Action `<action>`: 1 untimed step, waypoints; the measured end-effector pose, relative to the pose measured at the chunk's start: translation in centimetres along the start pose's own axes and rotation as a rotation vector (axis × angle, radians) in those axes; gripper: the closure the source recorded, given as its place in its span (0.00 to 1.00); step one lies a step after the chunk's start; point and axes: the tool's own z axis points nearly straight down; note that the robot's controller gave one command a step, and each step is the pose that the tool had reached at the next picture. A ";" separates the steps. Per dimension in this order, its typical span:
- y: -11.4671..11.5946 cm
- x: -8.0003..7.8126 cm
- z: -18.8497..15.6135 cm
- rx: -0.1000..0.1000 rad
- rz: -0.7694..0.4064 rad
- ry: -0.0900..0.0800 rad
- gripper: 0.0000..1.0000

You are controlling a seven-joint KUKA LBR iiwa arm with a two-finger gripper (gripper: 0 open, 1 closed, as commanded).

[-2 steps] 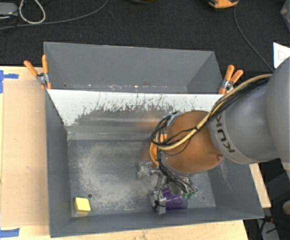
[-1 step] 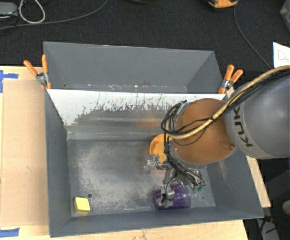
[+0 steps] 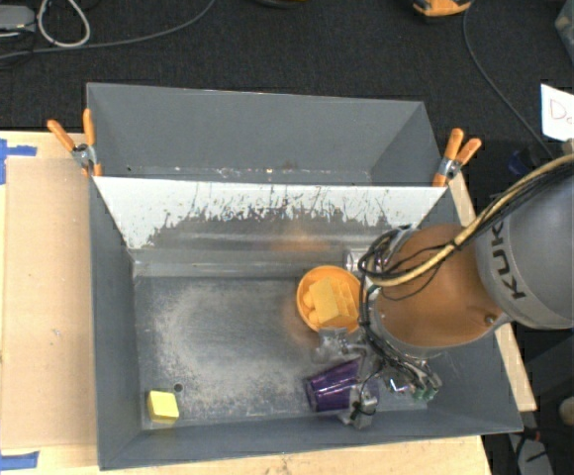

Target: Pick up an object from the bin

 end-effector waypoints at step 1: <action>0.6 -0.5 2.5 0.004 -0.098 -0.034 0.00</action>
Offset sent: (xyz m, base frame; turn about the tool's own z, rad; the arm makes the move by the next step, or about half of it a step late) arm 0.0002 0.0262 -0.0270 0.1453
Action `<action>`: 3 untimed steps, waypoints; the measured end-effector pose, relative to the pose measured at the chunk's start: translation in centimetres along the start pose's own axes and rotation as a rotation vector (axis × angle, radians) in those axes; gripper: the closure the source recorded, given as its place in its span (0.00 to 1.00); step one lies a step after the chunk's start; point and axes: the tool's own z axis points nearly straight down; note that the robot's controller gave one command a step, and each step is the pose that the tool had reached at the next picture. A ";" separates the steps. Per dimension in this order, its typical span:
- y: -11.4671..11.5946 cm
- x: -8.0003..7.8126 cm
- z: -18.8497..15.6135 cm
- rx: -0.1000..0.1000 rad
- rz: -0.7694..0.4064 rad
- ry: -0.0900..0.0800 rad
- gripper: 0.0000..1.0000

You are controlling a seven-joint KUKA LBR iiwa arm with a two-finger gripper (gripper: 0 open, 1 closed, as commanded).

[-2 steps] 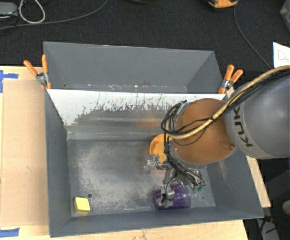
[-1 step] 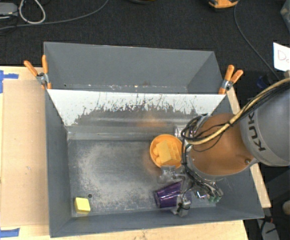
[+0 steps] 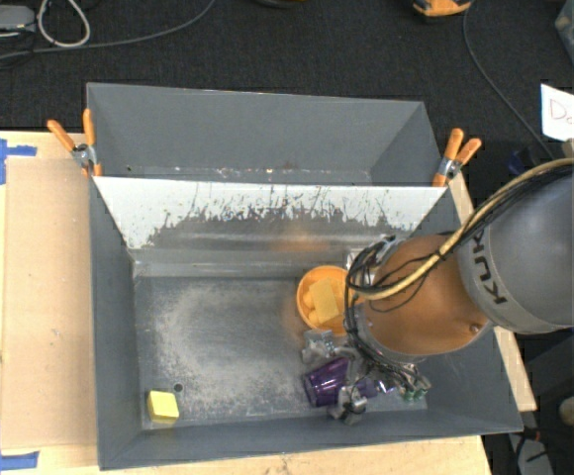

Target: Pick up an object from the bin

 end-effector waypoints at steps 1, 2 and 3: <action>2.0 -0.3 0.3 -0.001 0.242 0.027 1.00; 2.0 -0.3 0.3 -0.001 0.243 0.027 1.00; 2.1 -0.2 -2.4 -0.002 0.243 0.033 1.00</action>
Offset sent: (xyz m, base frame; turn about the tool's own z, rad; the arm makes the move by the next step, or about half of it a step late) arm 0.0000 0.0000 0.0000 0.0000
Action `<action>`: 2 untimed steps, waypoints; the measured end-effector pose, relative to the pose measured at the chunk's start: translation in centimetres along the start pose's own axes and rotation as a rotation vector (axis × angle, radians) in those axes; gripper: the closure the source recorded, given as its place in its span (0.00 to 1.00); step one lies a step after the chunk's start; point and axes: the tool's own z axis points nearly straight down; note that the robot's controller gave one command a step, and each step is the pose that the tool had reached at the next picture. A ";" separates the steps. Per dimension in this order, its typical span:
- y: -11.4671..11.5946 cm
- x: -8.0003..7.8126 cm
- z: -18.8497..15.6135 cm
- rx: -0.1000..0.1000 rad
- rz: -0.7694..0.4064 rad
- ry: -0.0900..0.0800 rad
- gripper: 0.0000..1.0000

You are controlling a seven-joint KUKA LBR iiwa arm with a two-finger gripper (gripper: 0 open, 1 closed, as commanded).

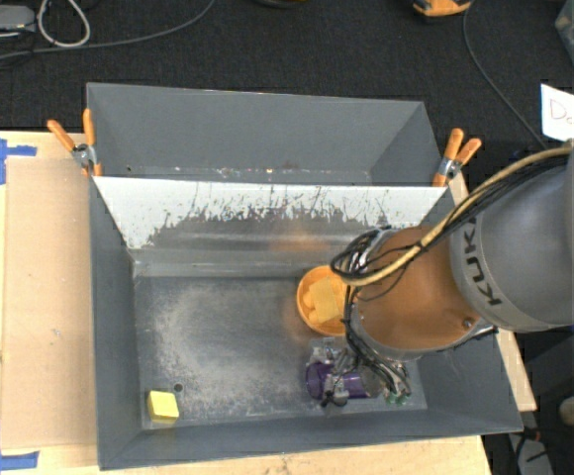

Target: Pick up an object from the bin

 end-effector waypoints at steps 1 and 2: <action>0.0 -0.1 -3.1 0.000 0.000 -0.004 1.00; 0.1 -0.1 -4.4 0.000 0.001 -0.005 1.00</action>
Offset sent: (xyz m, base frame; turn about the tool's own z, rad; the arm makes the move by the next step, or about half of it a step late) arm 0.0013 0.0001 0.0398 -0.0002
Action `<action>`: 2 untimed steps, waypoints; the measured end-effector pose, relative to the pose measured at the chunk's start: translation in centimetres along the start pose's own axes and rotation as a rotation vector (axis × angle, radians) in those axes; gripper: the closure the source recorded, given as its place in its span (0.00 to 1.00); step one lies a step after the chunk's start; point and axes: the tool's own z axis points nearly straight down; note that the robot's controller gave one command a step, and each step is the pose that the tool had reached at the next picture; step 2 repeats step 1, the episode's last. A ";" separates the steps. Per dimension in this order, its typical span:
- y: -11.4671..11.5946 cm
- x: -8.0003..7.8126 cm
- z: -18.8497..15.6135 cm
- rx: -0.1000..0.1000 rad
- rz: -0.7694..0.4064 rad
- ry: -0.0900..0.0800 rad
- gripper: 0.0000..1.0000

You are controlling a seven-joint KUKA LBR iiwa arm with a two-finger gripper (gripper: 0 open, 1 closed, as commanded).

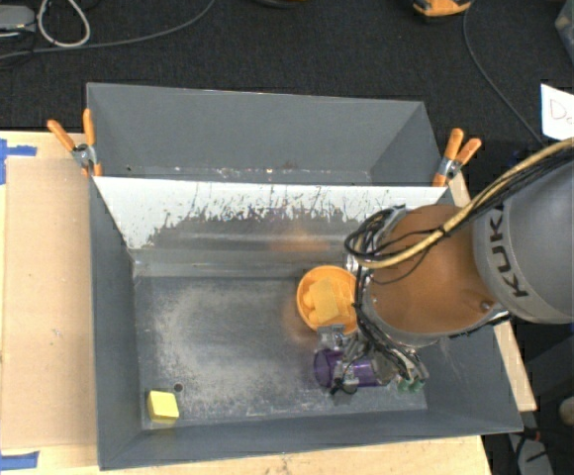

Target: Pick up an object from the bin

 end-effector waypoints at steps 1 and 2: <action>0.0 0.0 -1.3 0.000 0.001 0.002 1.00; 0.0 0.0 -1.3 0.000 0.001 0.002 1.00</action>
Offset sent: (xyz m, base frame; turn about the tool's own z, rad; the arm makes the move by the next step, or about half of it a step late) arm -0.0008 0.0003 0.0204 0.0005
